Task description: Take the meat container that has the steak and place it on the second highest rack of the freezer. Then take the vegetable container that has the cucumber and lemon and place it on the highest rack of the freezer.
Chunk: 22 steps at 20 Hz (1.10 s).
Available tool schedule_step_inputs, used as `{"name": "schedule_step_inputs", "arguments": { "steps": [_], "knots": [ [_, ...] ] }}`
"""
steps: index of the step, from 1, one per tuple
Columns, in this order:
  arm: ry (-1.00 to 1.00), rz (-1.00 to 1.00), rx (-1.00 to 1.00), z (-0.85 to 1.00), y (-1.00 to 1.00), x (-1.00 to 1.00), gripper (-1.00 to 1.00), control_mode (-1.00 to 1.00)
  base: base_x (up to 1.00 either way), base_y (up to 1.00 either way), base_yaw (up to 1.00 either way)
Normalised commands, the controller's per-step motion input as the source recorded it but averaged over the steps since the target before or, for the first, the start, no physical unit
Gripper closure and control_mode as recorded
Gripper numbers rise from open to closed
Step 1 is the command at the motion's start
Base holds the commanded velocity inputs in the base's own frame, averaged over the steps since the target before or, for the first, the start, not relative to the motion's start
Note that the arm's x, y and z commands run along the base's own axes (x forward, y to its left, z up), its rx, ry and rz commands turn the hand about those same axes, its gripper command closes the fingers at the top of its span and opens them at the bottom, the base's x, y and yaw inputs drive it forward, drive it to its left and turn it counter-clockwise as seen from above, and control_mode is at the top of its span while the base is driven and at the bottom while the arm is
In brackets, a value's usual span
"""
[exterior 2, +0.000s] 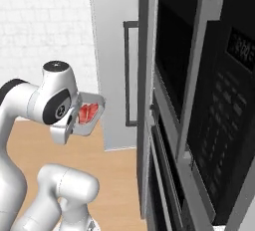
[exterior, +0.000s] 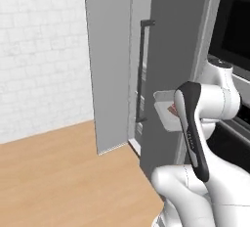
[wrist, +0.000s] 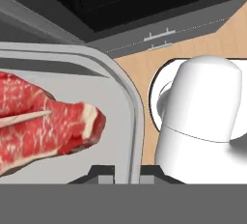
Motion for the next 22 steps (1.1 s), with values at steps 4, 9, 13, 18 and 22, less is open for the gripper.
{"name": "schedule_step_inputs", "arguments": {
  "steps": [4,9,13,18,22],
  "knots": [
    [0.00,0.00,0.00,0.00,0.00,0.00,1.00,1.00,1.00,0.59,0.00],
    [0.00,0.00,0.00,0.00,0.00,0.00,1.00,1.00,1.00,0.19,-0.12],
    [0.00,0.00,0.00,0.00,0.00,0.00,1.00,1.00,0.93,0.36,-0.19],
    [0.00,0.00,0.00,0.00,0.00,0.00,1.00,1.00,0.84,0.28,-0.25],
    [0.00,0.00,0.00,0.00,0.00,0.00,1.00,1.00,0.66,0.06,-0.49]
  ]
}}
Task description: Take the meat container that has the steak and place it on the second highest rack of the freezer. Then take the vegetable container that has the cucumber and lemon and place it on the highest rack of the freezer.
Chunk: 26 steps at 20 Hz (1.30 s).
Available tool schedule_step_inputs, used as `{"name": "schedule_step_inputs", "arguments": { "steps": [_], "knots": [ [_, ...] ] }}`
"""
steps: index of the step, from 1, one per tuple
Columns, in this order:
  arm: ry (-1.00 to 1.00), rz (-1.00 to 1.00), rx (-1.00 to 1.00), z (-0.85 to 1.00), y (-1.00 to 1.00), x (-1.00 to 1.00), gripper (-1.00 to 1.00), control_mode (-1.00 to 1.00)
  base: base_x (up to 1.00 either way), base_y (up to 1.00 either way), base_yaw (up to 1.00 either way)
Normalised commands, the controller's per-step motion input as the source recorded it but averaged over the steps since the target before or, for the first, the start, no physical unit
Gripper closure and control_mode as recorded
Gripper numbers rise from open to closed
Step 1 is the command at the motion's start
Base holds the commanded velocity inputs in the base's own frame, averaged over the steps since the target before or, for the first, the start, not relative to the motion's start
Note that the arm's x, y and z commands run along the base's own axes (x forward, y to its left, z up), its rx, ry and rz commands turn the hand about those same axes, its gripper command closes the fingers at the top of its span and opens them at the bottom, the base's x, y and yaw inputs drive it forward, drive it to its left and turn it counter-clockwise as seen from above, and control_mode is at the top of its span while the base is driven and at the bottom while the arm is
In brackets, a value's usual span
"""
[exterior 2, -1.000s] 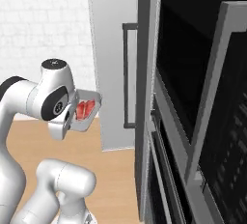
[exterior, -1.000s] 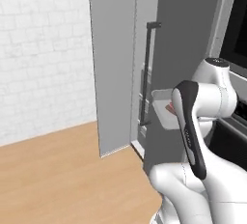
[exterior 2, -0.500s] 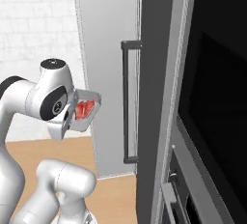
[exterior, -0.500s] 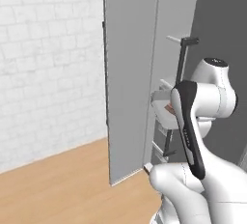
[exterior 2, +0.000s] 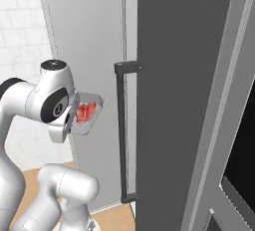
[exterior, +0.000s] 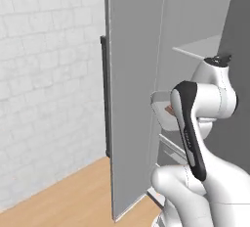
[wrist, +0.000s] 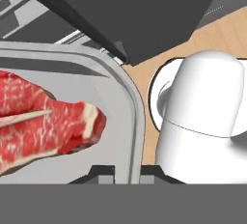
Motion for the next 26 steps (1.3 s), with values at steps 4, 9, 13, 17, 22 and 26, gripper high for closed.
{"name": "schedule_step_inputs", "arguments": {
  "steps": [4,9,13,17,22,26],
  "knots": [
    [0.00,0.00,0.00,0.00,0.00,0.00,1.00,1.00,0.48,0.13,-0.50],
    [0.00,0.00,0.00,0.00,0.00,0.00,1.00,1.00,0.07,0.28,-0.41],
    [0.00,0.00,0.00,0.00,0.00,0.00,1.00,1.00,0.03,0.55,-0.38],
    [0.00,0.00,0.00,0.00,0.00,0.00,1.00,1.00,0.15,0.64,-0.32],
    [0.00,0.00,0.00,0.00,0.00,0.00,1.00,1.00,0.24,0.40,-0.31],
    [0.00,0.00,0.00,0.00,0.00,0.00,1.00,1.00,0.24,0.66,-0.40]
  ]
}}
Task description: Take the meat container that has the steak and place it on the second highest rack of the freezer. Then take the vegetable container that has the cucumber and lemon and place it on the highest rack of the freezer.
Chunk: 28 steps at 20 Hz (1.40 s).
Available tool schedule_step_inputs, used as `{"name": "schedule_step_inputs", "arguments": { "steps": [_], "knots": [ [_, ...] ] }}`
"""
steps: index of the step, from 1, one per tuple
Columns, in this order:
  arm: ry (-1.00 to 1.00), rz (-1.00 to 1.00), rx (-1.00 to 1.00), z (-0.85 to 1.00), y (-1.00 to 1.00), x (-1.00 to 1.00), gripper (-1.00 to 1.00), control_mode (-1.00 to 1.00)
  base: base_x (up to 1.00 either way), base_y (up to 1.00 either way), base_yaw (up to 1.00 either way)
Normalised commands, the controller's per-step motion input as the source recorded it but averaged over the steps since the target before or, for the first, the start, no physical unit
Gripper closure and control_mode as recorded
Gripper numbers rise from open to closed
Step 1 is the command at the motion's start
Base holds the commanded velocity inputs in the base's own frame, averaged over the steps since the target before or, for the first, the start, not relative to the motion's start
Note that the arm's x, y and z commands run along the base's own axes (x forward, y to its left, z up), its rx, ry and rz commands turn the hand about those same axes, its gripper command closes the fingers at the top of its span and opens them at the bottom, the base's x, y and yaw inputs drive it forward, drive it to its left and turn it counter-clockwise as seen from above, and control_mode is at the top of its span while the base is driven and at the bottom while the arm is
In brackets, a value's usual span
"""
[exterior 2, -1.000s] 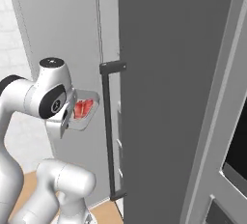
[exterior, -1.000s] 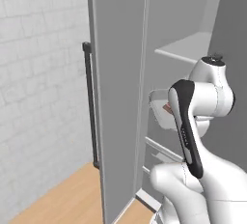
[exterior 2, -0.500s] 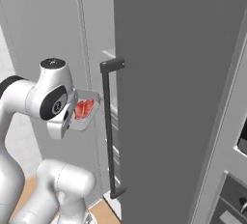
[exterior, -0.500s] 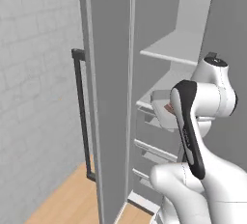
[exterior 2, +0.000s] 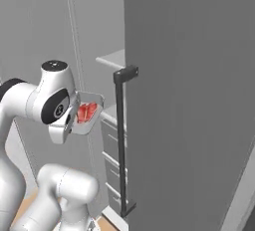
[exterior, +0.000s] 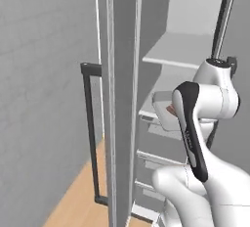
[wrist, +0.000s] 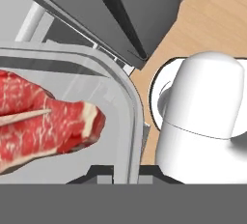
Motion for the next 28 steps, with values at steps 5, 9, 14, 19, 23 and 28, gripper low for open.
{"name": "schedule_step_inputs", "arguments": {
  "steps": [5,9,14,19,23,28],
  "knots": [
    [0.00,0.00,0.00,0.00,0.00,0.00,1.00,1.00,0.12,0.73,-0.39],
    [0.00,0.00,0.00,0.00,0.00,0.00,1.00,1.00,0.16,0.52,-0.41],
    [0.00,0.00,0.00,0.00,0.00,0.00,1.00,1.00,0.28,0.57,-0.37],
    [0.00,0.00,0.00,0.00,0.00,0.00,1.00,1.00,0.44,0.61,-0.33],
    [0.00,0.00,0.00,0.00,0.00,0.00,1.00,1.00,0.45,0.68,-0.30],
    [0.00,0.00,0.00,0.00,0.00,0.00,1.00,1.00,0.55,0.52,-0.24]
  ]
}}
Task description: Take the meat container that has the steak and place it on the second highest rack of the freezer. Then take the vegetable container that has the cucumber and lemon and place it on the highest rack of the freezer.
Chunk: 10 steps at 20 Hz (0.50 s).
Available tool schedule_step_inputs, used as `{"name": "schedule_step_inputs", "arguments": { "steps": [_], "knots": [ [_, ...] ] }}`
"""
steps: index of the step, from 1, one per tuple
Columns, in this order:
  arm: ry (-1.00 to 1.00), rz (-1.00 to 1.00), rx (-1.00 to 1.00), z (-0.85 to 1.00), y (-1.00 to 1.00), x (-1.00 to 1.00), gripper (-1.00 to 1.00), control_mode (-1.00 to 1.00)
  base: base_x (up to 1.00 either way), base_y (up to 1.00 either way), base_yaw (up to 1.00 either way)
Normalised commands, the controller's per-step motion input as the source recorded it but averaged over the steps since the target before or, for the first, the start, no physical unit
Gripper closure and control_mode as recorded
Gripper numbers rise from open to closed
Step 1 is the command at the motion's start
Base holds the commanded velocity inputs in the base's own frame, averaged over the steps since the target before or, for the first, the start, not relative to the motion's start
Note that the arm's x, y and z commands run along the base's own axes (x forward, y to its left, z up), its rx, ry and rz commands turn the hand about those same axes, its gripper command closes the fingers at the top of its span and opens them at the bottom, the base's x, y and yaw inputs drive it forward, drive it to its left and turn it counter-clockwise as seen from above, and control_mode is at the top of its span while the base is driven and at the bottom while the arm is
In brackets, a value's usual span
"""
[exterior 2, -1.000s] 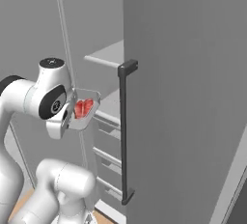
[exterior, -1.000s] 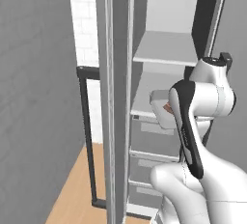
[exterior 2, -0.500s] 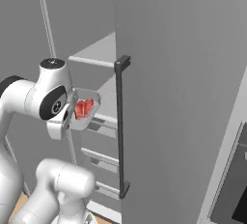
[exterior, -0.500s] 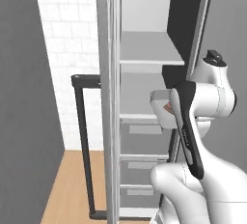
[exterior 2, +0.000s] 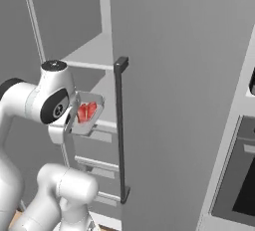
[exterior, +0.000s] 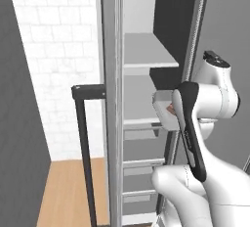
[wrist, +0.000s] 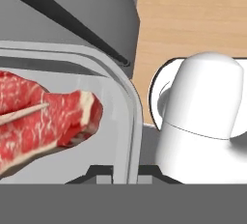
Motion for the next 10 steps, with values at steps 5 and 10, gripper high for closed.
{"name": "schedule_step_inputs", "arguments": {
  "steps": [5,10],
  "knots": [
    [0.00,0.00,0.00,0.00,0.00,0.00,1.00,1.00,0.72,0.15,-0.08],
    [0.00,0.00,0.00,0.00,0.00,0.00,1.00,1.00,0.48,0.44,-0.05]
  ]
}}
